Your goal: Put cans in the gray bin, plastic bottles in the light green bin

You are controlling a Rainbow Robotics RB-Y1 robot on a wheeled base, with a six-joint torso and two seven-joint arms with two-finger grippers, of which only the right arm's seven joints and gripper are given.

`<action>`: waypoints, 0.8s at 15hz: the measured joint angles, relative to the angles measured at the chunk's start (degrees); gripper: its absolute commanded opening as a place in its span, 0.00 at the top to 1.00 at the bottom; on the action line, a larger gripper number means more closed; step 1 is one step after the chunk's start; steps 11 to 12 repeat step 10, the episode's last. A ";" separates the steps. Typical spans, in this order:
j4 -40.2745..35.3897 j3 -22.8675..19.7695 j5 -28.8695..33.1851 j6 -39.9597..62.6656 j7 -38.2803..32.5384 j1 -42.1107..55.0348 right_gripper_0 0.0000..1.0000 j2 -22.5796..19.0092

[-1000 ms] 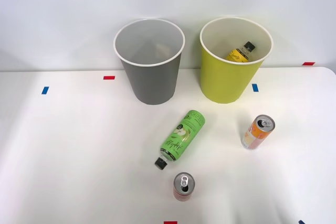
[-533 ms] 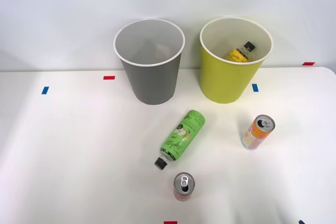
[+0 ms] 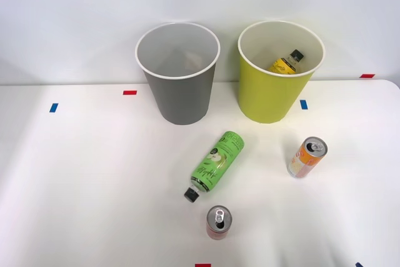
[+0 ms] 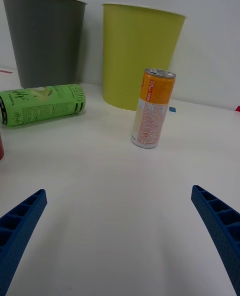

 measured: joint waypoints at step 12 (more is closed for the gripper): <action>0.00 0.00 0.00 0.00 0.00 0.00 0.00 0.00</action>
